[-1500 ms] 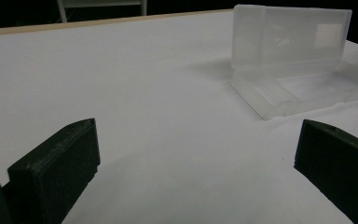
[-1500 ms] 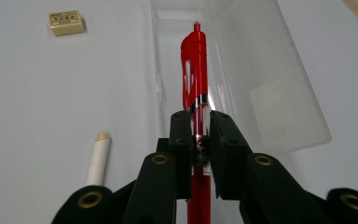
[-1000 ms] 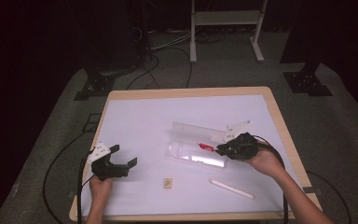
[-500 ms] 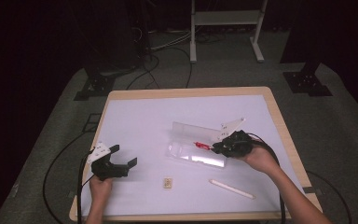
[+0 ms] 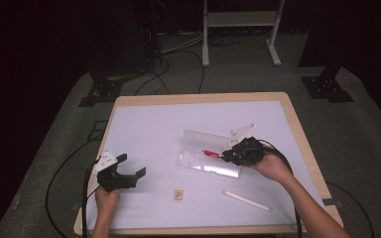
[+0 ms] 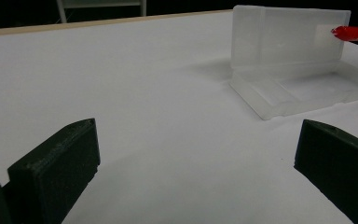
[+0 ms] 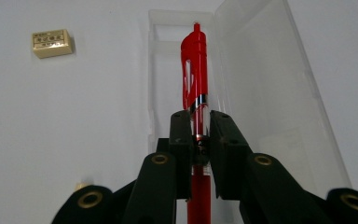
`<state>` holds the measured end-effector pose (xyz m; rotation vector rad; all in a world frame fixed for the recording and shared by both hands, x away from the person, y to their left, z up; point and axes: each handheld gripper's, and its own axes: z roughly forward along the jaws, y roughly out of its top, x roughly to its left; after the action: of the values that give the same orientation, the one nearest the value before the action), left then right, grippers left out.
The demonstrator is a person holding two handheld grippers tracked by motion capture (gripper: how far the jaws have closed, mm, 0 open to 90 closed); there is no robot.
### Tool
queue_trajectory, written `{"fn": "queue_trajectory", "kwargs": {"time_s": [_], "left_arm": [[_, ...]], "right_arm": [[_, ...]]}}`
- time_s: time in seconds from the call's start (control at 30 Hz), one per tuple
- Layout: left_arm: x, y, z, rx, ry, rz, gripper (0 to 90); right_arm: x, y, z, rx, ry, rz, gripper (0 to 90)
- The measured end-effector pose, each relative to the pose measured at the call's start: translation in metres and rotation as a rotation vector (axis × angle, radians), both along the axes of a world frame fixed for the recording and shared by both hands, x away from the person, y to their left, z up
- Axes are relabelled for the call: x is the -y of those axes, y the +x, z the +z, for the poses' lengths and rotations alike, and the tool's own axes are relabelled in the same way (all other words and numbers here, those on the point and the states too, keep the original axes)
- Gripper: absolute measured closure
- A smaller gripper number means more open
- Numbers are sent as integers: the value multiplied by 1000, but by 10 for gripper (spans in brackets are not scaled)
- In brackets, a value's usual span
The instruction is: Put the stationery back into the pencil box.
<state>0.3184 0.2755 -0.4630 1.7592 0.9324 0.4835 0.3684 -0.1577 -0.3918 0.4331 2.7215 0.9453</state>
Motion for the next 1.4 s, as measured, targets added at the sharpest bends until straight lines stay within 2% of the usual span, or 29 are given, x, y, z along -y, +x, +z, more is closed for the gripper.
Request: {"fn": "queue_trajectory", "kwargs": {"time_s": [0.8, 1.4], "left_arm": [[0, 0, 0, 0, -5, 1, 0], [0, 0, 0, 0, -1, -1, 0]], "right_arm": [[-26, 19, -28, -66, -46, 13, 791], [-29, 27, -44, -96, -65, 10, 790]]}}
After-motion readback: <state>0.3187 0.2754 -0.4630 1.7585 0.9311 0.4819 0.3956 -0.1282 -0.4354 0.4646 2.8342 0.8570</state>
